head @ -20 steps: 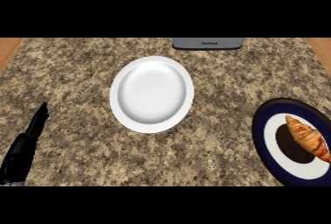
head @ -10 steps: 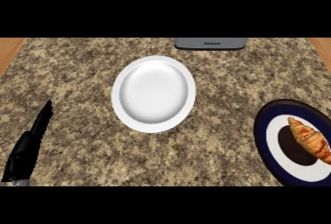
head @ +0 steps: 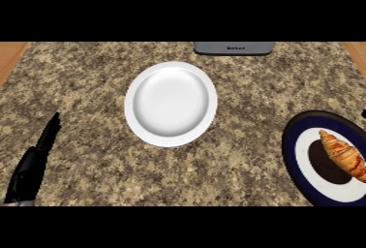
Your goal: Pick the croissant from the plate and place it in the plate
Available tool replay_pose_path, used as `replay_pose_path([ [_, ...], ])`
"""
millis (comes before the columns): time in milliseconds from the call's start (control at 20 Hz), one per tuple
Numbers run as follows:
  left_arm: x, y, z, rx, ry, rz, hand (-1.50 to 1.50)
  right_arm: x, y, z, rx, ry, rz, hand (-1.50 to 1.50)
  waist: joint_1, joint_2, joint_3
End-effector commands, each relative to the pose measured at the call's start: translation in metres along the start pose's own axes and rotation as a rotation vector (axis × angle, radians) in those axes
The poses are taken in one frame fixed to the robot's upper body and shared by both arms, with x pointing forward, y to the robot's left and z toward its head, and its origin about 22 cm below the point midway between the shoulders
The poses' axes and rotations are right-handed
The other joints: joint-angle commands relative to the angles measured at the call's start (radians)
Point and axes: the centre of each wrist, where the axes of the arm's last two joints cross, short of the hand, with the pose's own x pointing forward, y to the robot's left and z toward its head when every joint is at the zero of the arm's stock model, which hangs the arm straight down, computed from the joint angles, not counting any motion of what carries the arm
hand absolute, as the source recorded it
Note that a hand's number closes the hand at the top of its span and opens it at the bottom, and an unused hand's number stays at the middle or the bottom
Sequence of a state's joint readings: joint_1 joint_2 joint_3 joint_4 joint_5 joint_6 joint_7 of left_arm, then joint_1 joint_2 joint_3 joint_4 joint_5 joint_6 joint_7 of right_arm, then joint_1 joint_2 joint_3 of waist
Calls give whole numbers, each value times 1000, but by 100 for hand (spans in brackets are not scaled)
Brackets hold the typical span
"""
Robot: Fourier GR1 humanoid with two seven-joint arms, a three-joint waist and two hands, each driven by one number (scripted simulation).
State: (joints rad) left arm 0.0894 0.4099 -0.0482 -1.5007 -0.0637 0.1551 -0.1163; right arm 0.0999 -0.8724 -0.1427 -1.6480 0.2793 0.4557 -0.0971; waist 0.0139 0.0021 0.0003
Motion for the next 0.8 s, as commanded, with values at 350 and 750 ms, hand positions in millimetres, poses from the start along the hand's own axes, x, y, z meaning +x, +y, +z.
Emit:
replay_pose_path([
  [350,4,25,10,-5,20,-14,0,-36,23,-26,139,16,81,-150,-8,-3,0],
  [750,-7,3,-18,9,-5,-11,0,-39,24,-59,205,32,103,-150,-11,-1,0],
])
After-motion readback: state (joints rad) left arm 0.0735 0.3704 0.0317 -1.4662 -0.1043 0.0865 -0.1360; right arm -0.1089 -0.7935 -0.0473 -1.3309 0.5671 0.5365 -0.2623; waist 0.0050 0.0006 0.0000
